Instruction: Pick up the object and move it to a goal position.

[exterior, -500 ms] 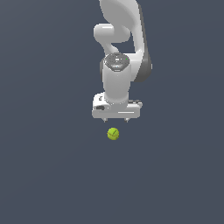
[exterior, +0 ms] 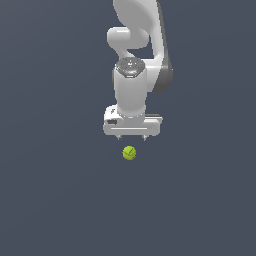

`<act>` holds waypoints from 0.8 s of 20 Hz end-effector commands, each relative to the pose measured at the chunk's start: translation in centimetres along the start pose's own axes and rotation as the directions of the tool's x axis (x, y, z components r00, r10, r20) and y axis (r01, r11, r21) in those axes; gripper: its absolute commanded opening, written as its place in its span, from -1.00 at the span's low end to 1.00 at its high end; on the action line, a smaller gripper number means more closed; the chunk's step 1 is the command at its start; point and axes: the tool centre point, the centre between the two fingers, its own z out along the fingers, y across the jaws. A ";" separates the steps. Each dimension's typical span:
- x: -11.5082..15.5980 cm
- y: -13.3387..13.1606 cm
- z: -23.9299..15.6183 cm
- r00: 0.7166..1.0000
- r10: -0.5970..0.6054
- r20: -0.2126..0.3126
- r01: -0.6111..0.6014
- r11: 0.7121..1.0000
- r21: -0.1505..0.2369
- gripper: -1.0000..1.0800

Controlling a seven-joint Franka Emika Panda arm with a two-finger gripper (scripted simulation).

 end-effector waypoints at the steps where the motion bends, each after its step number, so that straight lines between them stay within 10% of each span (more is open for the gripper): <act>1: 0.3 0.1 -0.3 1.000 0.012 -0.008 -0.012 1.000 0.005 0.92; 16: -0.1 0.4 3.0 0.992 0.128 0.005 -0.128 0.992 -0.010 0.92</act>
